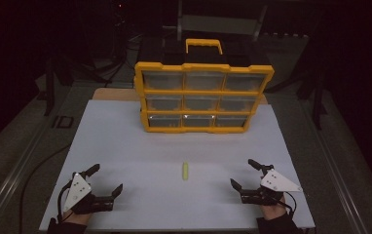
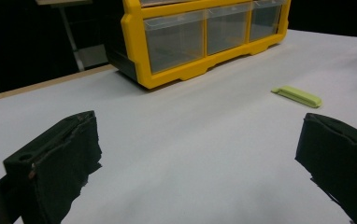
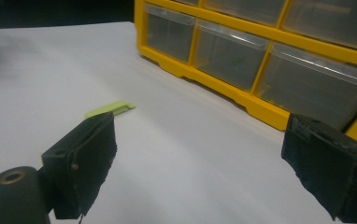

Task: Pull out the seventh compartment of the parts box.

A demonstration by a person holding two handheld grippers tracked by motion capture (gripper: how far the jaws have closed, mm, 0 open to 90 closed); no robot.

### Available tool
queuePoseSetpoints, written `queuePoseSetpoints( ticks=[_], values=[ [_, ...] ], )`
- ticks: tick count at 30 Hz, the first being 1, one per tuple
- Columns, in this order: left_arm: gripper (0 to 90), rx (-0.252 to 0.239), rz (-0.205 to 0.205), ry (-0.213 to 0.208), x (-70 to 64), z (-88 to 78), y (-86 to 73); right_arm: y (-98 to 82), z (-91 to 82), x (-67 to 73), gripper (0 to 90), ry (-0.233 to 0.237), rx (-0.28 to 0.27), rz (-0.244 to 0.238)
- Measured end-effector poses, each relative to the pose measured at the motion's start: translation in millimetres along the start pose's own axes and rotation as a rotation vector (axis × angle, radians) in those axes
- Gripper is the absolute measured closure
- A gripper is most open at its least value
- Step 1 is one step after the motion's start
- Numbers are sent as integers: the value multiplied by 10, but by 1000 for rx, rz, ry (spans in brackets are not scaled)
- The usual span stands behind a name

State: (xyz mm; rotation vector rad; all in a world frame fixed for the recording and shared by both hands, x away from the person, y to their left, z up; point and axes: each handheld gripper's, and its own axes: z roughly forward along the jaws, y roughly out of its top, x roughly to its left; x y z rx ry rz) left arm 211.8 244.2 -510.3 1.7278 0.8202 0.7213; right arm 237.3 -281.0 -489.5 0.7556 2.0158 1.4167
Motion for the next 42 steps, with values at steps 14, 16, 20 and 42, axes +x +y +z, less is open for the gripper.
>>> queuePoseSetpoints(
  ticks=[14,16,20,42],
  values=[
    [0,28,27,-44,-24,26,-4,21,-7,17,104,11,-3,8],
    [0,23,33,-49,-29,23,2,27,-11,19,105,16,-8,10],
    [0,8,35,-58,-31,27,16,25,-3,18,105,26,-11,21],
    [0,-18,79,-133,-83,100,499,37,6,21,105,8,-24,7]
  ],
)
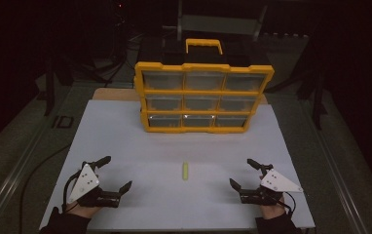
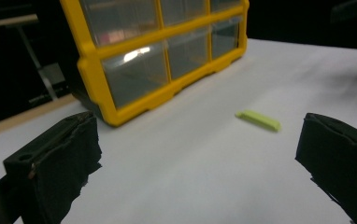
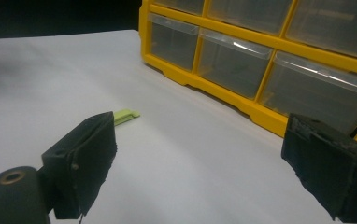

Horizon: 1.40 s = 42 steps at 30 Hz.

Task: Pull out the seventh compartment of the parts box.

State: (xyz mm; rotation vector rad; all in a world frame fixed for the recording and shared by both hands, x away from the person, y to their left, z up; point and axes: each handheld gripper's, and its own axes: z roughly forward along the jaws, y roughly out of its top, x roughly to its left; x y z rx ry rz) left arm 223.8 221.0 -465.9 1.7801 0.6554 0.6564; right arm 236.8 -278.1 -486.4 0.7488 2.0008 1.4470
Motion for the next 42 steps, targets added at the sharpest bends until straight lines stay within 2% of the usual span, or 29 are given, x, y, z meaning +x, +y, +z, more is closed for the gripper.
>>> queuePoseSetpoints(
  ticks=[5,7,13,26,33,35,42],
  values=[
    [0,14,46,-12,49,59,219,9,1,10,104,3,-5,-4],
    [0,14,57,-29,61,92,303,10,2,9,105,1,-5,-4],
    [0,4,99,-43,90,220,505,15,-6,5,105,7,-11,11],
    [0,19,206,-94,55,576,817,19,-13,-1,105,13,-9,22],
    [0,-1,258,-120,18,783,965,21,-12,3,105,12,-8,17],
    [0,-14,286,-120,6,850,1001,22,-9,7,105,13,-6,19],
    [0,-30,341,-125,24,1091,1082,22,-5,12,105,23,-5,16]
  ],
)
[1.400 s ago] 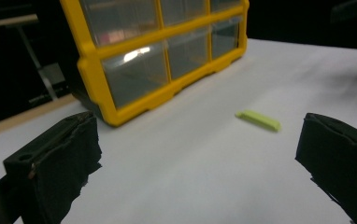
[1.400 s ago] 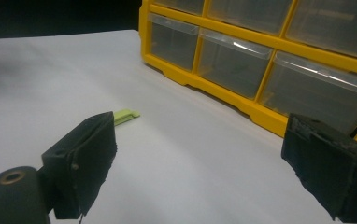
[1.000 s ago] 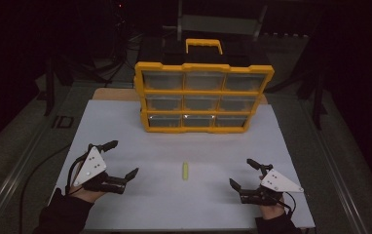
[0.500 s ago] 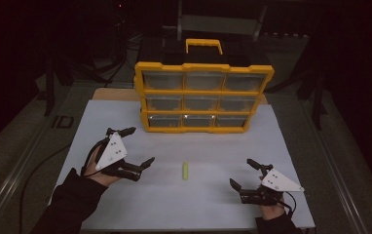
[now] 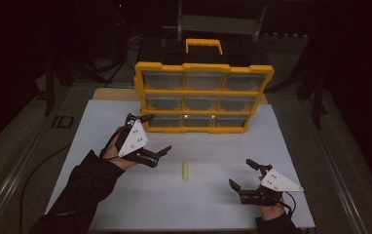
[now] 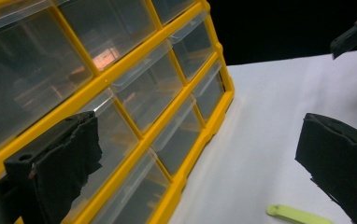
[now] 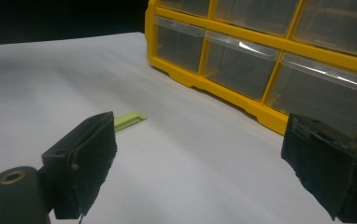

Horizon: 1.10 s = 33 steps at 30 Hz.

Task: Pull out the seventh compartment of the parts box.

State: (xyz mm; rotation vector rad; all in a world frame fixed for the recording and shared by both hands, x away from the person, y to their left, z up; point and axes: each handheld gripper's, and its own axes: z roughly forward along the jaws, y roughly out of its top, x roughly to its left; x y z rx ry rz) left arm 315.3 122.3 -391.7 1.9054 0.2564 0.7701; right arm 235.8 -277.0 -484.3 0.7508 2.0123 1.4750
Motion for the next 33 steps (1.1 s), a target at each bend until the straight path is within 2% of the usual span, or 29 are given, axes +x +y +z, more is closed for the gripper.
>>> queuePoseSetpoints(
  ticks=[7,9,13,18,20,27,28,33],
  values=[
    [0,-8,82,-14,30,235,-18,-3,4,1,105,7,2,1],
    [11,-5,117,-1,27,308,-49,-2,2,1,105,6,1,2],
    [38,-5,159,-6,25,402,-84,0,-2,1,105,8,0,2],
    [63,16,202,2,64,522,-133,-3,0,0,105,11,-1,2],
    [105,23,223,4,86,566,-167,-2,-2,0,105,13,-3,4],
    [168,56,273,-7,148,710,-277,2,-7,2,105,16,-6,11],
    [193,64,284,2,147,730,-289,2,-7,2,105,18,-7,12],
    [240,95,336,-8,134,855,-357,2,-9,2,105,21,-8,15]
  ],
)
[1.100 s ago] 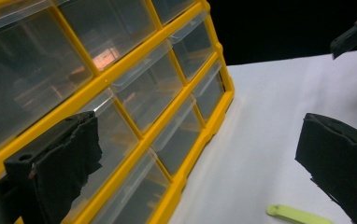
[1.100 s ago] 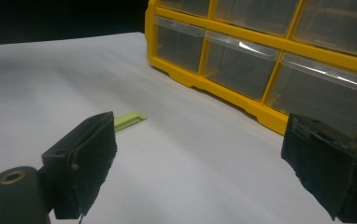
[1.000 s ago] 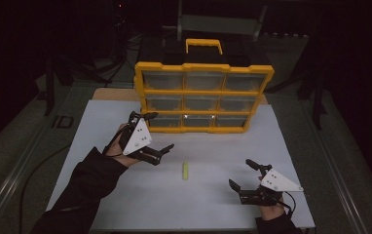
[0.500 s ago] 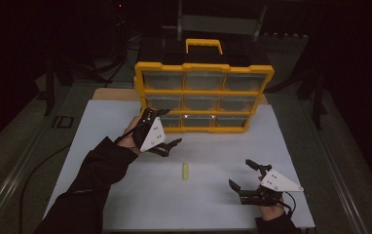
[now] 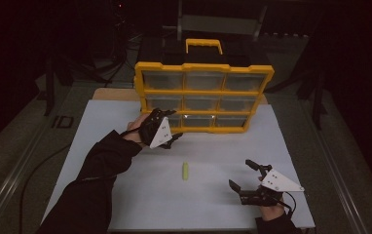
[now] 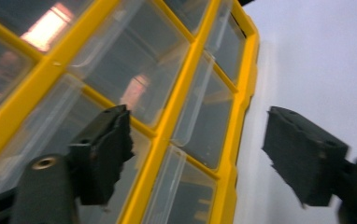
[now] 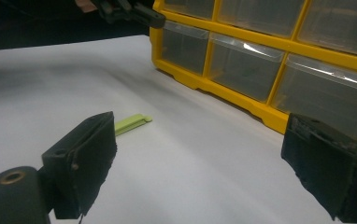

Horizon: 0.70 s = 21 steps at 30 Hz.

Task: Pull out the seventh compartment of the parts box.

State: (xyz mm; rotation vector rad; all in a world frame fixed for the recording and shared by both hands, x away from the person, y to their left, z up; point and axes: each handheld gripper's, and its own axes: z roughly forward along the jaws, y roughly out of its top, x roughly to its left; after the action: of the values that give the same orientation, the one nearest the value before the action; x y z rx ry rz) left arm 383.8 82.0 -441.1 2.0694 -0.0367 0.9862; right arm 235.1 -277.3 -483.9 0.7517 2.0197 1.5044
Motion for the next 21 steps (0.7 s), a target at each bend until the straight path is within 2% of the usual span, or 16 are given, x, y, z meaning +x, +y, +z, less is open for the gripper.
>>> queuePoseSetpoints(
  ticks=[2,4,9,12,14,16,18,21],
  values=[
    [274,15,16,-9,-9,46,-8,1,0,0,105,3,-2,3],
    [313,29,57,3,-31,92,-24,2,0,2,105,5,-2,3],
    [355,62,112,23,-61,203,-96,-6,5,1,105,10,0,6],
    [392,84,104,31,-62,251,-134,-7,3,-1,105,10,-1,7],
    [436,106,138,52,-68,285,-156,-9,2,-4,105,10,-1,8],
    [473,112,151,73,-70,312,-171,-11,5,-6,105,12,-1,8],
    [481,125,139,68,-62,355,-172,-10,6,-4,105,13,-1,7],
    [498,155,162,63,-68,406,-185,-9,3,-3,105,13,-2,10]
  ],
)
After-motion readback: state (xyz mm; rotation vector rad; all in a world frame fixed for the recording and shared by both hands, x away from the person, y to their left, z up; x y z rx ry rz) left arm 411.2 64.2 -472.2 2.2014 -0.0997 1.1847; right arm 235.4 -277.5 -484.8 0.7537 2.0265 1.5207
